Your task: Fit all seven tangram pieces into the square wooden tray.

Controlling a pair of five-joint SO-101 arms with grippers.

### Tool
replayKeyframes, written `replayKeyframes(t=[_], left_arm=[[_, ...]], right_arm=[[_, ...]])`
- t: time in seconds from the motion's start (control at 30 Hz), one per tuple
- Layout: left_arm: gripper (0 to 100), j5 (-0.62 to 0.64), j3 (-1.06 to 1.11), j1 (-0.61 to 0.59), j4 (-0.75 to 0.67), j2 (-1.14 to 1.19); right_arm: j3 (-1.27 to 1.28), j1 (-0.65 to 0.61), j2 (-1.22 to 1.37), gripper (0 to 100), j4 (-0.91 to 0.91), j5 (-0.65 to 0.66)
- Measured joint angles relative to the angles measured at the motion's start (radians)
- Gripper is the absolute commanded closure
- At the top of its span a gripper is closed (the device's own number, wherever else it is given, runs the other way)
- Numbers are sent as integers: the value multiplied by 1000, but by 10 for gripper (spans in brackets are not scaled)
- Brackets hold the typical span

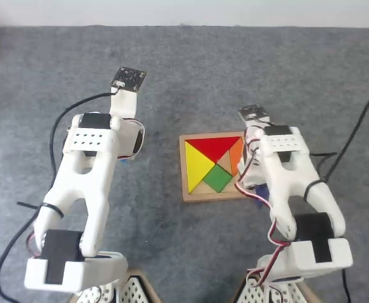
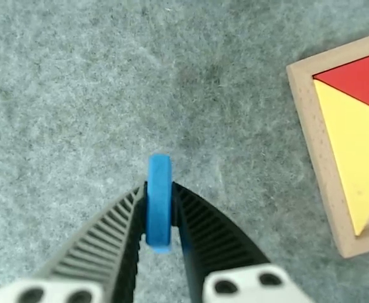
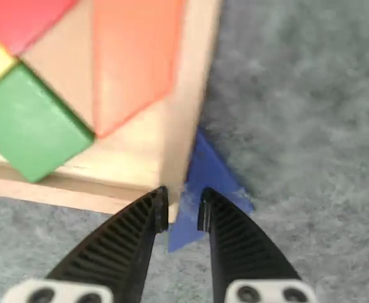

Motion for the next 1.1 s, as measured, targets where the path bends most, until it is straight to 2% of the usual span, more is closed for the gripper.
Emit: replayKeyframes(t=[0.23,0.7,0.77,0.93,1.1], left_arm=[[987,0,0,0,0,0],[987,0,0,0,0,0],[987,0,0,0,0,0],[987,0,0,0,0,0],[987,0,0,0,0,0]], right_arm=[[14,-86,41,907,-51,-20],[-2,-3,20,906,-23,-21],[3,-2,-26,877,-20,-23],[80,-11,-160,724,-31,-97],[178,-12,-206,702,-84,-98]])
